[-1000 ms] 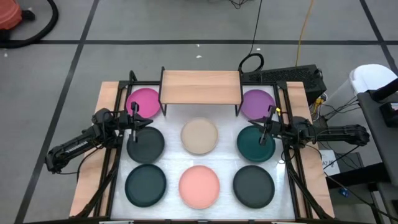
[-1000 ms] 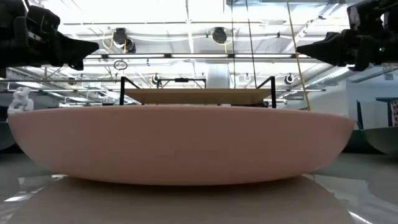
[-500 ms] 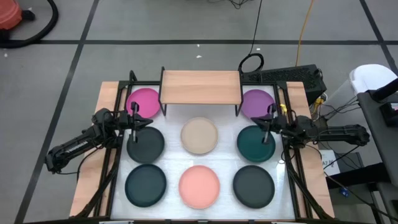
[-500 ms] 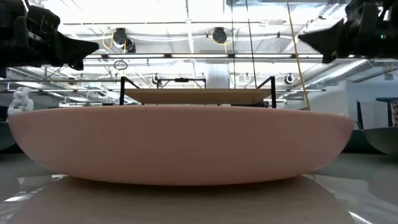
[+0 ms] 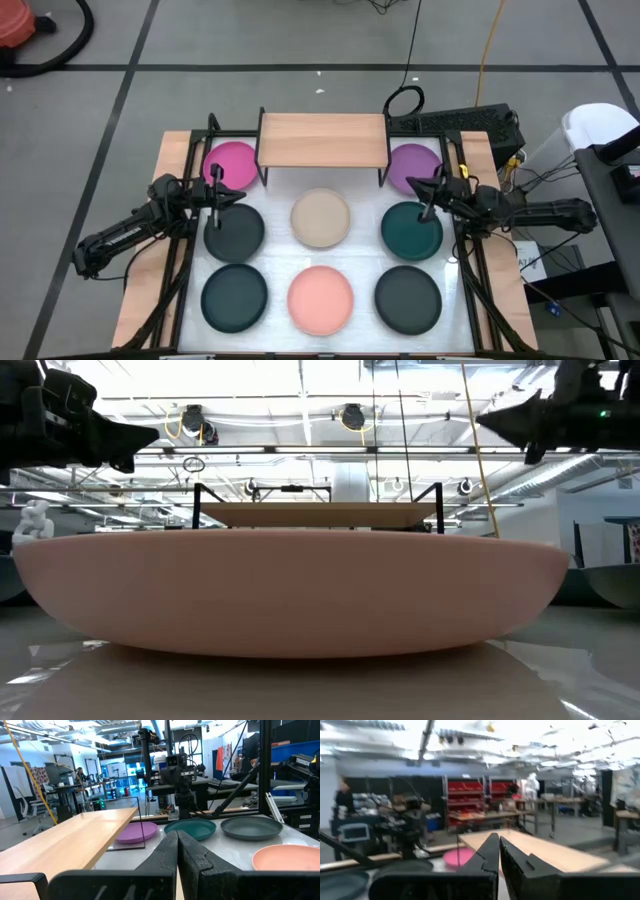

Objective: Place and stack plates onto a shelf
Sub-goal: Put the purple plate on the shelf

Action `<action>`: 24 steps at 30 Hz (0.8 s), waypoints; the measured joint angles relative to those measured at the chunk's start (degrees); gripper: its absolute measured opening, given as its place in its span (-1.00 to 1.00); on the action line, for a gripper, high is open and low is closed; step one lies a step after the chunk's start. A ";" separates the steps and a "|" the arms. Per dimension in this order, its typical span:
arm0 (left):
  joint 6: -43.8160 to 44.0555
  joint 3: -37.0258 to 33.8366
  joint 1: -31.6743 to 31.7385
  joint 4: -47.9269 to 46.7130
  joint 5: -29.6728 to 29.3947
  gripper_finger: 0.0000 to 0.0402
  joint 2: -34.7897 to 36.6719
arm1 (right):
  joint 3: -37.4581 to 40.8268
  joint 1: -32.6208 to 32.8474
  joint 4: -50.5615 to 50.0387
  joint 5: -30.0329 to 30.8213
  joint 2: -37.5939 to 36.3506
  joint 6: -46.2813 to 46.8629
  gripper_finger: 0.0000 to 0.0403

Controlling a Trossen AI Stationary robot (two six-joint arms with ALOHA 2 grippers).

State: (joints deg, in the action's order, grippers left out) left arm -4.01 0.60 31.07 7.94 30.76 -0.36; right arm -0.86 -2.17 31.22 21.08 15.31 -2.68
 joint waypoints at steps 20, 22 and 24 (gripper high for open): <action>0.00 -0.02 0.00 0.02 0.00 -0.98 0.00 | -7.08 0.05 -11.55 -1.90 14.65 7.87 -1.00; 0.00 0.00 0.01 0.01 -0.02 -0.98 0.00 | -8.47 0.07 -13.83 -1.83 15.03 7.72 -1.00; -0.02 -0.01 0.00 0.01 -0.01 -0.98 0.00 | -10.63 0.07 -18.21 -1.69 15.42 7.64 -1.00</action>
State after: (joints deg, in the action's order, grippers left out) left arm -4.03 0.59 31.07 7.95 30.75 -0.36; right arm -11.50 -2.11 13.01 19.39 30.73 4.96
